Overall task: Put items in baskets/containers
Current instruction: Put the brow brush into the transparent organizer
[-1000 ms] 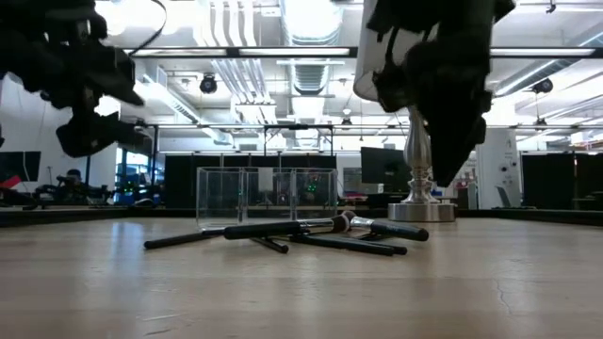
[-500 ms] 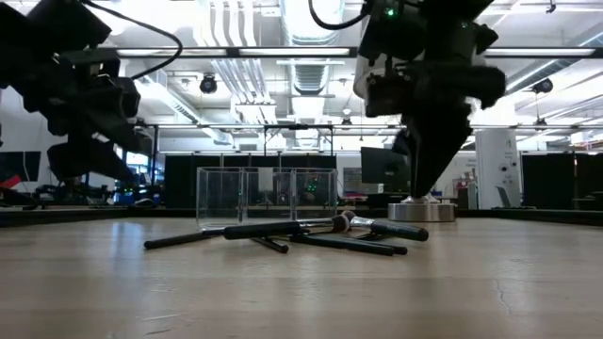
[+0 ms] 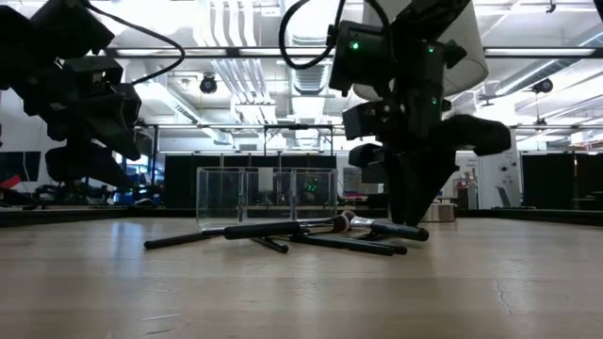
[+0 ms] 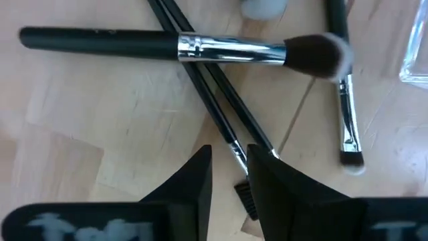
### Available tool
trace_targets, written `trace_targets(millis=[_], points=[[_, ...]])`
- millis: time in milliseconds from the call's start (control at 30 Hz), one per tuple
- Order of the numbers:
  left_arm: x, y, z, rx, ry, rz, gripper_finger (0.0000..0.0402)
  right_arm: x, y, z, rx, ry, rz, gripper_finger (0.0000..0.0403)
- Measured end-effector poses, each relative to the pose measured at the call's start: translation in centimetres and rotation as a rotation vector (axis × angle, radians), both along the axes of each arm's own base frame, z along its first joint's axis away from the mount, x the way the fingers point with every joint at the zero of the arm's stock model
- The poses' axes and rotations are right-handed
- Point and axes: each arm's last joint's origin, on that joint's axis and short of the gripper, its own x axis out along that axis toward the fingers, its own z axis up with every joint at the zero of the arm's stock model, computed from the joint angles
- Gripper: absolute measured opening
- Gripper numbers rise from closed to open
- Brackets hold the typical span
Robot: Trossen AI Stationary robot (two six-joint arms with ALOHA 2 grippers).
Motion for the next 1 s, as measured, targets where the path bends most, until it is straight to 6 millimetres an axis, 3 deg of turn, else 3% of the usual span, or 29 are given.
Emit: trace_targets(millis=[300, 1000], points=[[0.1, 0.0, -0.1, 0.008, 0.009, 0.013, 0.0255, -0.6, 0.0, -0.4, -0.005, 0.010, 0.022, 0.0065], [0.1, 0.0, -0.2, 0.000, 0.012, 0.029, 0.0255, -0.8, 0.1, -2.0, -0.016, 0.000, 0.126, 0.0063]])
